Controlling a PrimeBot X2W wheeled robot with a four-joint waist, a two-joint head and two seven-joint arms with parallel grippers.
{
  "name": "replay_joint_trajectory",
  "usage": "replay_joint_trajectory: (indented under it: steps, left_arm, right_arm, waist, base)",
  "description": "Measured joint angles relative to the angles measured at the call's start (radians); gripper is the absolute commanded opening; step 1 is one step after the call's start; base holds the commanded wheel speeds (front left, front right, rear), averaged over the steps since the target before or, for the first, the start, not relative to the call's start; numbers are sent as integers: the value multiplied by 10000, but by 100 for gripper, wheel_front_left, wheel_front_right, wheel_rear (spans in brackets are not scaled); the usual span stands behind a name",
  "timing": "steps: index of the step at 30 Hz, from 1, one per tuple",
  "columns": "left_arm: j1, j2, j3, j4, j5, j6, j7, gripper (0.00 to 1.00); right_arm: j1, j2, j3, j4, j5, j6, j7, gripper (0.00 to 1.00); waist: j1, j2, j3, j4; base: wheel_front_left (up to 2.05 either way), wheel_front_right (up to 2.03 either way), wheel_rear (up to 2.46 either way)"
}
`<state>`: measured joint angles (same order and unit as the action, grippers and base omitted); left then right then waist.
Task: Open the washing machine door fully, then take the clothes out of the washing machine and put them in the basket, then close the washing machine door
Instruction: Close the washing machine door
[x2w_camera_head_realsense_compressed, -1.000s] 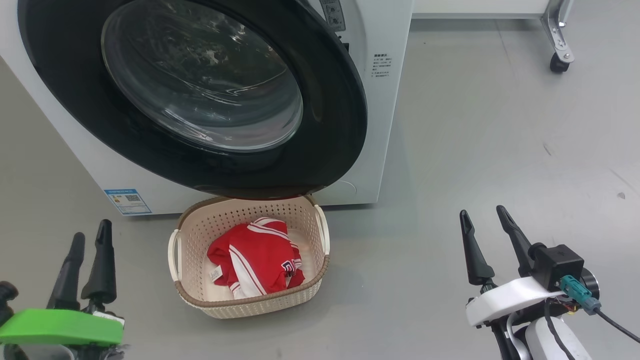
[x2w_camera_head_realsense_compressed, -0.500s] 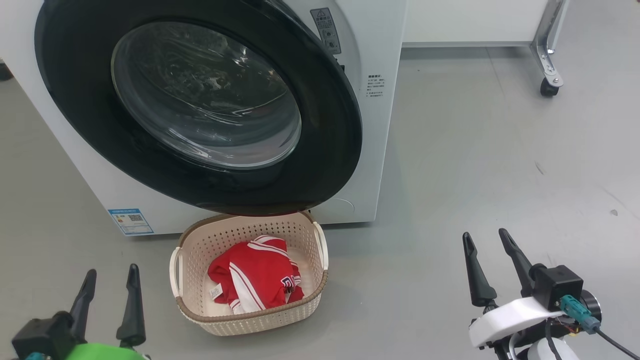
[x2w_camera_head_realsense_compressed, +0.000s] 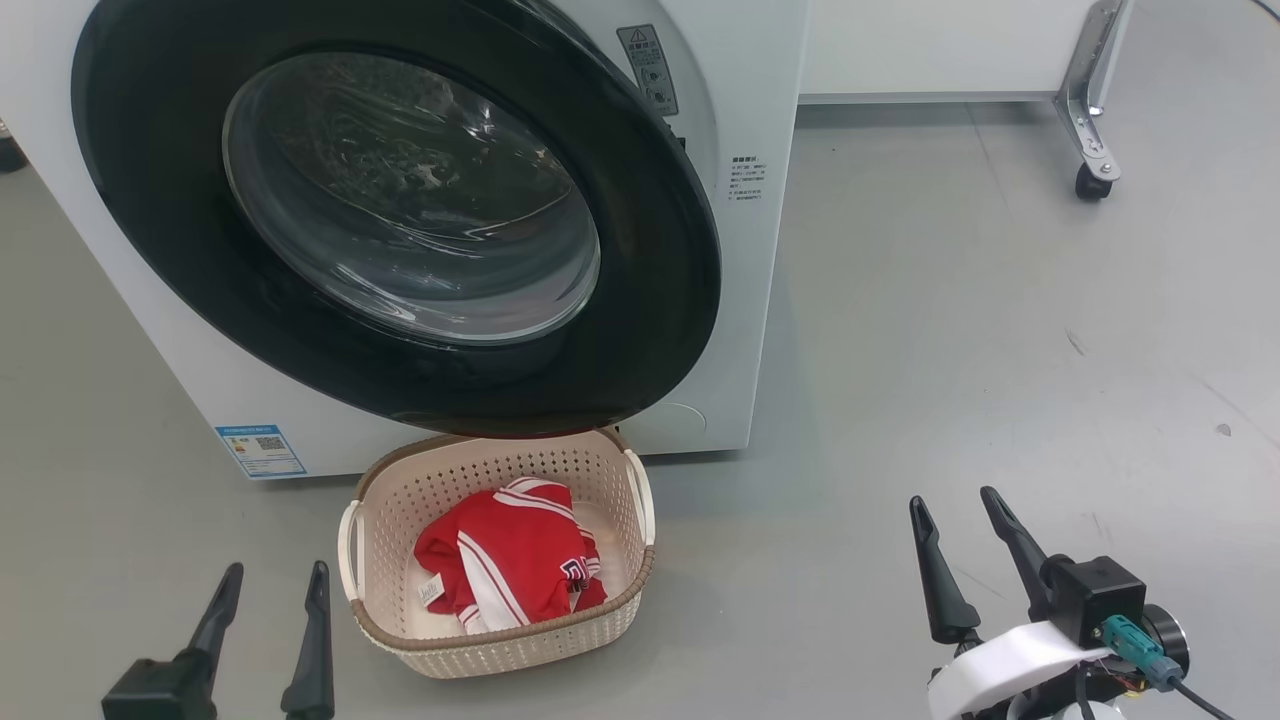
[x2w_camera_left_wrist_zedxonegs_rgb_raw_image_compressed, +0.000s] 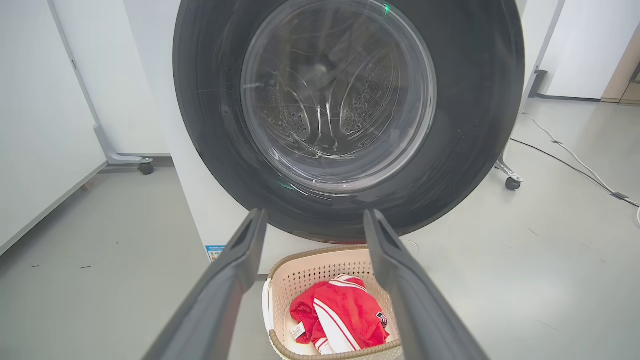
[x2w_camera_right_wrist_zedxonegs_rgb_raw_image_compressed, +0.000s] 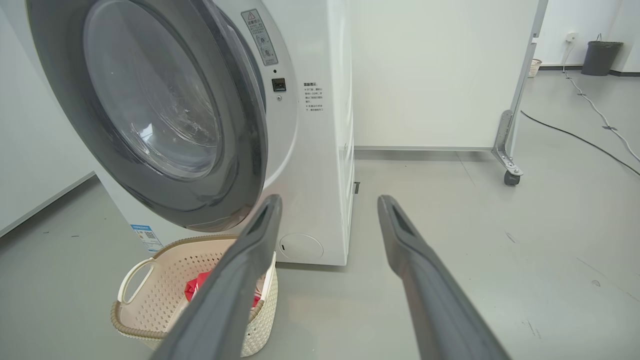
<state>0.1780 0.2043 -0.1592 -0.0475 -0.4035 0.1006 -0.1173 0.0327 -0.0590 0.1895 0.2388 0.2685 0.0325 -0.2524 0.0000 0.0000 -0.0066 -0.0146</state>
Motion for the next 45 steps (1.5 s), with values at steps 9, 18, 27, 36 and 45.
replay_joint_trajectory:
  steps: [9, 18, 27, 36, 45]
  left_arm:
    - [149, -313, 4, 42, 201, 82, -2, 100]
    - [176, -539, 79, 48, 272, 88, -73, 100]
    - [179, -658, 173, 42, 385, 104, -73, 100]
    - [185, -746, 226, 15, 579, 136, -71, 100]
    - [174, -832, 194, -274, 727, 174, -58, 100]
  right_arm:
    - [147, 15, 38, -4, 0, -88, 0, 100]
    - [167, 17, 36, -15, -73, -104, 0, 100]
    - [168, 21, 35, -25, -71, -174, 0, 23]
    - [169, 23, 40, -29, -69, -171, 0, 0]
    - [-188, -86, 384, -59, -142, 150, 98, 0]
  waist:
    - [0, 0, -13, 7]
    - [0, 0, -8, 29]
    - [0, 0, 3, 43]
    - [0, 0, 45, 84]
    - [0, 0, 324, 216]
  base:
    - [0, 0, 0]
    - [0, 0, 0]
    - [0, 0, 0]
    - [0, 0, 0]
    - [0, 0, 0]
